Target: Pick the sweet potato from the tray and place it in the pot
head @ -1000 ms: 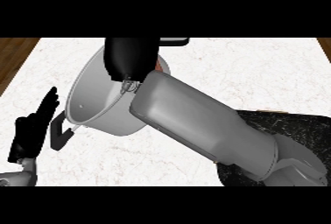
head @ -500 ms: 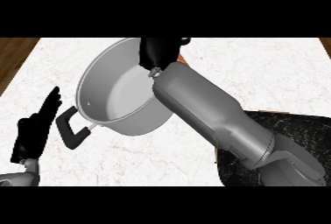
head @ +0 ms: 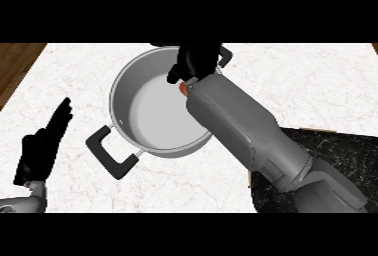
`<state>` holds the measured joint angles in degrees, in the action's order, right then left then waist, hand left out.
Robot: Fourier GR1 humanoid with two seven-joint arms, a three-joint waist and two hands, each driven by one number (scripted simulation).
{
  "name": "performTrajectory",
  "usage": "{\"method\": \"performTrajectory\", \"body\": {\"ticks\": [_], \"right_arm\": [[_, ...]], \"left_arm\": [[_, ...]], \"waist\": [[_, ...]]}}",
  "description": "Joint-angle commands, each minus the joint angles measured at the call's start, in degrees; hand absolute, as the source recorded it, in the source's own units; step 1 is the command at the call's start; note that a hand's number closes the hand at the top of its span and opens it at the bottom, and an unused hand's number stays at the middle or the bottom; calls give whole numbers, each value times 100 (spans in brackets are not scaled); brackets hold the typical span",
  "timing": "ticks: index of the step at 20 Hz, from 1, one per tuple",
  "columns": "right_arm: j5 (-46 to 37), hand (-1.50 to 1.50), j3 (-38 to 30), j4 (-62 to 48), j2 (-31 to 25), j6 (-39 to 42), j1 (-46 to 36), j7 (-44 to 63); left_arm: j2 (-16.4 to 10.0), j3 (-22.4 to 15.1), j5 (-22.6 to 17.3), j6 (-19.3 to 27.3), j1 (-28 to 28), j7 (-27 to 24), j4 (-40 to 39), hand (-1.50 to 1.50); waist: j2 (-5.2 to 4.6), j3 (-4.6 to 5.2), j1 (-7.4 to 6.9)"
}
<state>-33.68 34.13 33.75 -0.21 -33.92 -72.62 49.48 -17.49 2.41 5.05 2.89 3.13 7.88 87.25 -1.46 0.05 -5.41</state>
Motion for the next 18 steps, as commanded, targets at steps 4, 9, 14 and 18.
{"method": "performTrajectory", "body": {"ticks": [4, 9, 14, 18], "right_arm": [[340, -150, -147, 36, 20, -1421, -48, -865], [677, -150, -565, 629, 20, -2706, 149, -1282], [1418, -150, -423, 1282, 20, -2608, 377, -1426], [1597, -150, -218, 1997, 20, -2636, 932, -1464]], "left_arm": [[74, -17, 101, 55, 6, -90, -201, 0], [156, -39, 38, 58, -176, -14, 32, 0], [-188, 359, -124, -163, -325, -291, -77, 0], [-117, 437, -154, -129, -343, -92, -123, 0]], "waist": [[9, -3, 61], [51, -10, 101], [108, -3, 257], [152, -5, 444]]}}
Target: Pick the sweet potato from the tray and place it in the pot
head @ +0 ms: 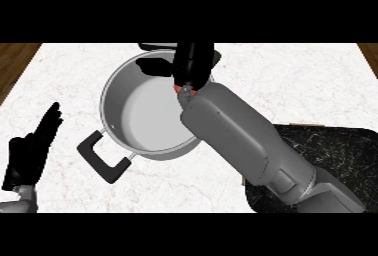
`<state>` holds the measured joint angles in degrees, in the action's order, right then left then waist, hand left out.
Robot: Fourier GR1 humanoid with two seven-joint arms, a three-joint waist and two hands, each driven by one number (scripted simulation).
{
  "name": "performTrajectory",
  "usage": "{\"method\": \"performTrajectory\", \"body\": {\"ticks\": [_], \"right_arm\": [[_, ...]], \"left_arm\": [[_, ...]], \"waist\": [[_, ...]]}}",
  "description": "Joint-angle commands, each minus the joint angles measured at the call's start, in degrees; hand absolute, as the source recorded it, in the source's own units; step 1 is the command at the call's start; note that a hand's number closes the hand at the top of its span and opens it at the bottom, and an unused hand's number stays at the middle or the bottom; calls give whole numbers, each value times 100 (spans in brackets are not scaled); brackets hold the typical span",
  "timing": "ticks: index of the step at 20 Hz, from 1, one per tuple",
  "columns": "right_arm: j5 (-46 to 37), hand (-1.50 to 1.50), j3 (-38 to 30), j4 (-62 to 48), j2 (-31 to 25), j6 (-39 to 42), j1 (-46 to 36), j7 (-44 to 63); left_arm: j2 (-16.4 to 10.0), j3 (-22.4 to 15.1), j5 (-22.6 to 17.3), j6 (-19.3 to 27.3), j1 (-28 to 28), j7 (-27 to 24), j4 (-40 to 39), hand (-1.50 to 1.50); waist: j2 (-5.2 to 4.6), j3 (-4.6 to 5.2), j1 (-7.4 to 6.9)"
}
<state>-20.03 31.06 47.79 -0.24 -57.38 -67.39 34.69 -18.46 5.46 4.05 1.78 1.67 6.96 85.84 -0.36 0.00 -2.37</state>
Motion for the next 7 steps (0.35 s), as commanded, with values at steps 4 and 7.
{"method": "performTrajectory", "body": {"ticks": [4, 7], "right_arm": [[-85, -150, 210, 1471, 23, -310, 1217, -51], [-437, -150, 358, 2320, -97, -272, 1859, 233]], "left_arm": [[115, 9, 67, 83, -271, 316, 341, 0], [-25, 183, -22, -31, -505, 198, 587, 0]], "waist": [[74, -4, 283], [94, -3, 307]]}}
